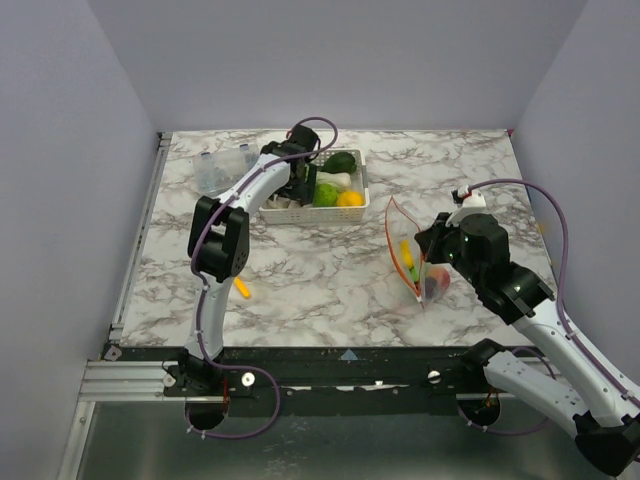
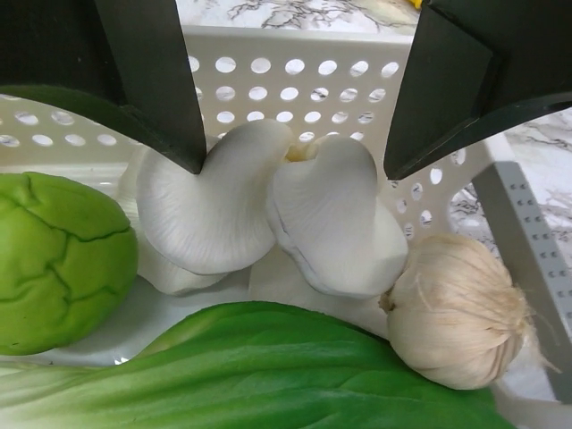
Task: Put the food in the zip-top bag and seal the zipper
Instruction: Adjust the fake vegetable in the bin.
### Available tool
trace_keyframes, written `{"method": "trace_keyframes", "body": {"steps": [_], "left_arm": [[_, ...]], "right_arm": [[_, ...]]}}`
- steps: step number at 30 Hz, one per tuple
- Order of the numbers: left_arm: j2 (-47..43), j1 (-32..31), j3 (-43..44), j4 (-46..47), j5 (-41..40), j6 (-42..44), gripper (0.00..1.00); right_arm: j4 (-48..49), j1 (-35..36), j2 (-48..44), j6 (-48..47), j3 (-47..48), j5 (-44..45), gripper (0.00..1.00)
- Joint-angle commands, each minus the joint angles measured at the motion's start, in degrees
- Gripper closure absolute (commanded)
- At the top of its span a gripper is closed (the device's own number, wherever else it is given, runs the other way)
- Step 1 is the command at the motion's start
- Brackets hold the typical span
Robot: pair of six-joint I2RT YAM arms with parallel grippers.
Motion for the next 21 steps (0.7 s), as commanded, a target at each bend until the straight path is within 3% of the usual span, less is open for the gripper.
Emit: {"method": "trace_keyframes", "body": {"steps": [1,6,13,21], "left_arm": [[3.84,1.23,3.46,-4.36,4.76,-1.61,0.20],[5.13,1.97,4.19,-4.76,6.22,-1.58,0.28],[3.88,2.26,1.62,-2.70,7.77,-0.93,0.64],[-1.35,2.30,0.23,0.75,5.64,0.11,0.90]], "right_arm": [[1.19,0.40,-0.39,-0.07,-0.49,-0.88,0.99],[1.36,0.40,-0.28,-0.06,-0.60,-0.92,0.99],[1.46,0.40,-0.21,0.09,-0.77,-0.85,0.99],[1.54,0.39,-0.12,0.17,-0.81,-0.81,0.99]]}}
